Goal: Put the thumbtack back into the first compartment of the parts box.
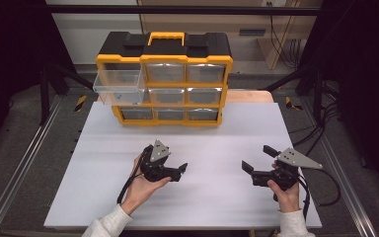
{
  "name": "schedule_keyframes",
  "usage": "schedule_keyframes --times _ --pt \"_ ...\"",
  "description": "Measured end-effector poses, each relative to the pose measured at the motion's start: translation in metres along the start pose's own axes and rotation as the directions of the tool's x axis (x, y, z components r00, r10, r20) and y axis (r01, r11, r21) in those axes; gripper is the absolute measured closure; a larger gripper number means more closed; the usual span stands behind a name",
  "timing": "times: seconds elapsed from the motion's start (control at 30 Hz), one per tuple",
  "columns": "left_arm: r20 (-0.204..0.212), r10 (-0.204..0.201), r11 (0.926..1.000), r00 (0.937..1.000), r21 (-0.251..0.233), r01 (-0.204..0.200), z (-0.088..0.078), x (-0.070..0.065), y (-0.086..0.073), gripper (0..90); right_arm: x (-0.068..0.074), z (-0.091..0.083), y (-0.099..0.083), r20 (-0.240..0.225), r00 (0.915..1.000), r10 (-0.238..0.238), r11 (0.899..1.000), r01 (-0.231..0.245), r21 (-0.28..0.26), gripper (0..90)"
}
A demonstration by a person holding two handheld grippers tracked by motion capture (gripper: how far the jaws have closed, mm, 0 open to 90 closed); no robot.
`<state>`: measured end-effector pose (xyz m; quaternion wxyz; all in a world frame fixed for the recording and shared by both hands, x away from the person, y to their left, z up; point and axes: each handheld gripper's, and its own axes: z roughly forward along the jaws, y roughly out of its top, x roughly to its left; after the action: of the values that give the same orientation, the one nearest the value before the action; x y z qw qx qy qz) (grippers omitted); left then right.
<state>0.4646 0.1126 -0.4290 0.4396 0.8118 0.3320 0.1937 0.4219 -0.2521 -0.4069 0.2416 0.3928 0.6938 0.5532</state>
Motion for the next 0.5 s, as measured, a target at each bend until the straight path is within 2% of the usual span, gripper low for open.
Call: schedule_keyframes --times 0.3,0.5 --pt "0.013 0.013 0.9981 0.9998 0.061 -0.014 0.017 -0.006 -0.007 18.8 0.0 0.0 0.0 -0.001 1.0 0.001 1.0 -0.001 0.001 2.2" --pt "0.002 0.01 0.995 0.9999 0.099 -0.01 0.023 -0.007 -0.008 23.0 -0.001 -0.001 0.0 -0.004 1.0 -0.006 1.0 0.006 -0.006 2.2"
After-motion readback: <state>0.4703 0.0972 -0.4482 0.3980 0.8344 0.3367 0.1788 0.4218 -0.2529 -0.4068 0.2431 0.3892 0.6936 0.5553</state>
